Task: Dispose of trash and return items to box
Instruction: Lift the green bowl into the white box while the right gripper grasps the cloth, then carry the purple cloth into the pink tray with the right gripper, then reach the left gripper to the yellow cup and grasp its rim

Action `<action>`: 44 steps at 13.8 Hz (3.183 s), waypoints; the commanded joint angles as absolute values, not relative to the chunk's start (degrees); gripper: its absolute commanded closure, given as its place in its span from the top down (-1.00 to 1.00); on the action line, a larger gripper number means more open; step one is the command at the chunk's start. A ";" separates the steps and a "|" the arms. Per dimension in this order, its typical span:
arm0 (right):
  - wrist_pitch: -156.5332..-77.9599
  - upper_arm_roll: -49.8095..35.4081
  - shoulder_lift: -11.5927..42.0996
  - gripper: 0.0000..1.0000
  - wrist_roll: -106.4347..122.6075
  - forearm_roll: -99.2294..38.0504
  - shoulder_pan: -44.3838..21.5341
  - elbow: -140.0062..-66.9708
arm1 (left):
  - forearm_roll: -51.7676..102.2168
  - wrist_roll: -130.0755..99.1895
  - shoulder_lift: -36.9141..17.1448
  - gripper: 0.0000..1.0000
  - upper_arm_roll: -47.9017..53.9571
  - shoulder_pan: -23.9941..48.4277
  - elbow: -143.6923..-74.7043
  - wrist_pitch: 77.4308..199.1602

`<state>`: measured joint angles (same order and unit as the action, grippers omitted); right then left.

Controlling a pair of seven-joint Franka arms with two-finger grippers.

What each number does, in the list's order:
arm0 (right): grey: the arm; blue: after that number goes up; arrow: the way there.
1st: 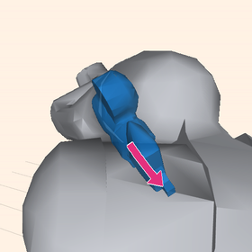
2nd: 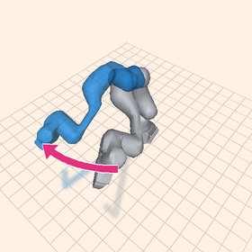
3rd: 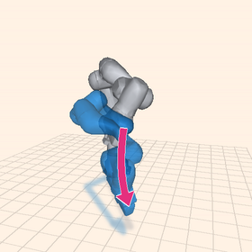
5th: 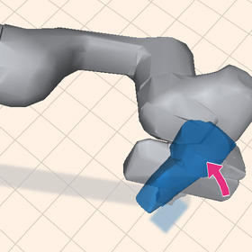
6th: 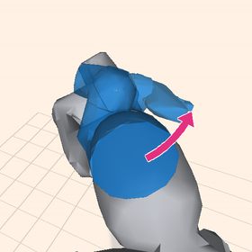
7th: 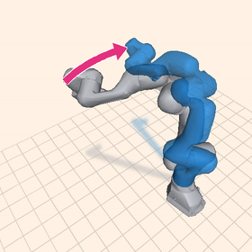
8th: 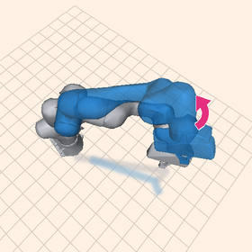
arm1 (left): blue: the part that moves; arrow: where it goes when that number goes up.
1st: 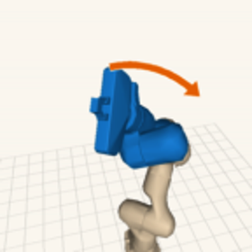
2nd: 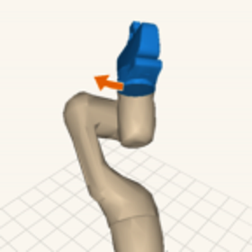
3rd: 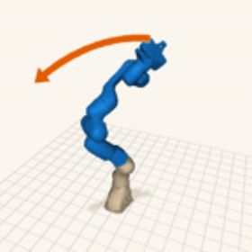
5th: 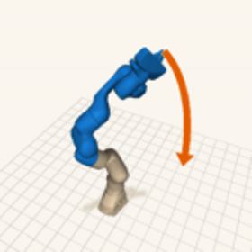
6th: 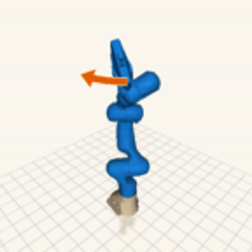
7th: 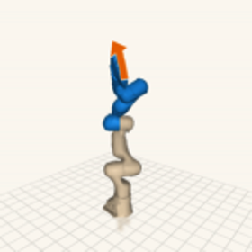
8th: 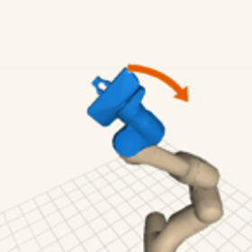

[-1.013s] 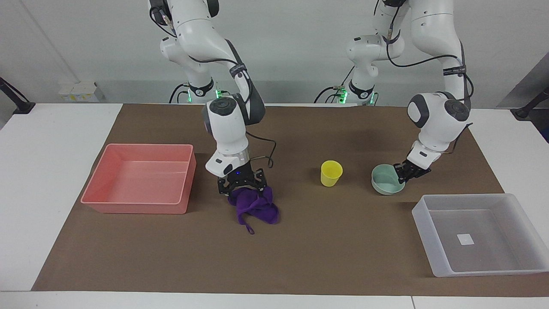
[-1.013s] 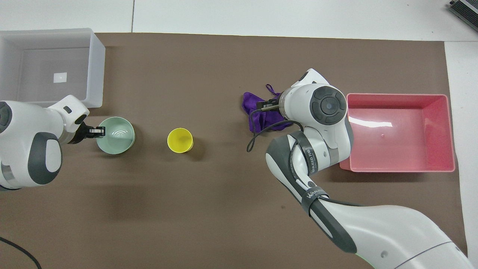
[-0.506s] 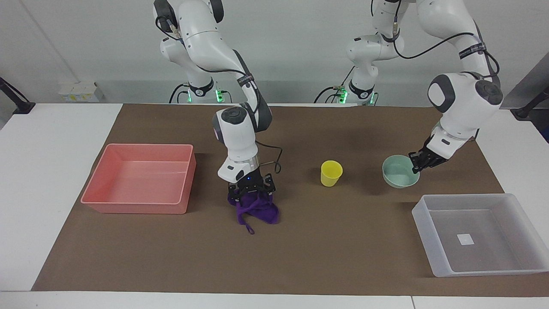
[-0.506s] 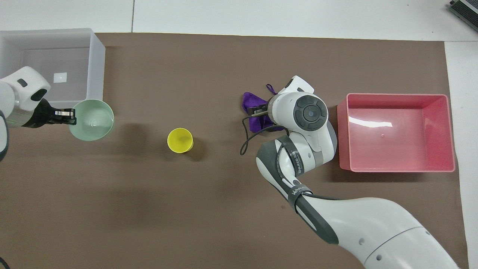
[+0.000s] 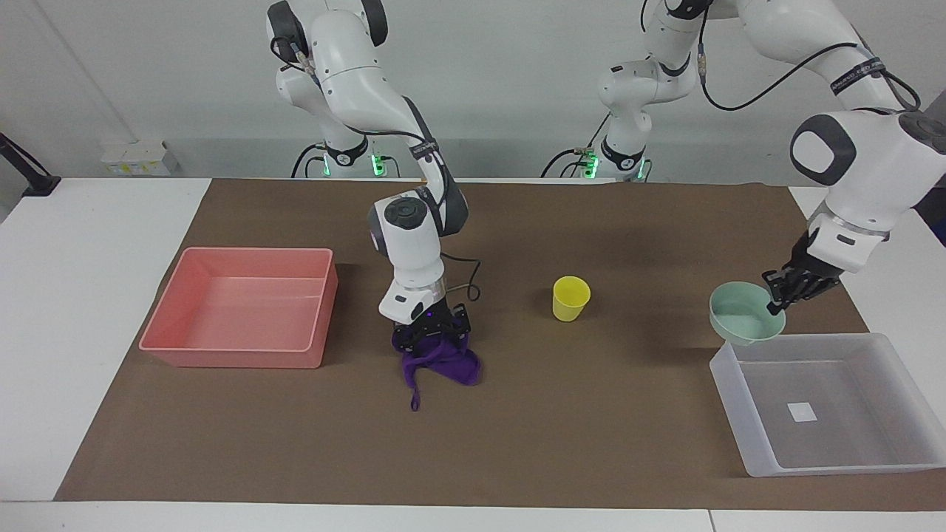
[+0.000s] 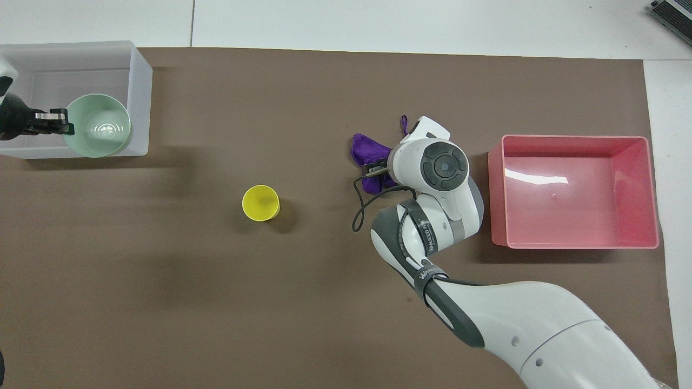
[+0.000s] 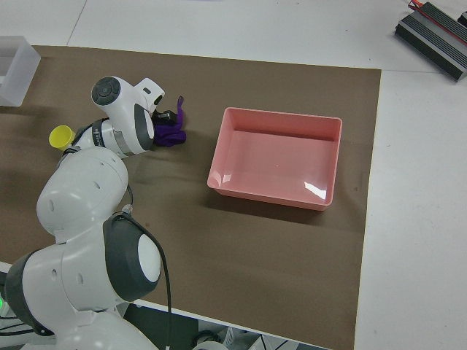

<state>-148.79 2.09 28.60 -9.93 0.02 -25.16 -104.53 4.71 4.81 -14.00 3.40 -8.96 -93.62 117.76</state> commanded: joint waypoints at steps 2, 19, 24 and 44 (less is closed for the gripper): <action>-149.68 2.11 27.78 -1.00 -9.05 0.53 -24.96 -107.04 | 4.66 5.01 -26.69 -1.00 3.87 -11.07 -75.45 113.39; -123.86 2.90 7.93 -1.00 -17.84 0.53 -21.10 -103.89 | 3.60 4.83 -46.23 -1.00 2.64 -15.03 -62.05 117.16; -119.36 2.81 3.26 -1.00 -14.25 0.88 -16.62 -103.89 | 3.61 4.83 -45.18 -1.00 2.64 -15.73 -64.60 118.57; -123.03 2.72 1.76 -1.00 7.73 0.62 0.96 -114.15 | 2.72 0.81 -8.36 1.00 2.72 -0.72 -99.57 115.75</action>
<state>-119.84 3.46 3.76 6.24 0.26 -0.49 -109.19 3.66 3.14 -12.54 3.58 -3.28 -93.58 114.85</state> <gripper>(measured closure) 0.855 0.000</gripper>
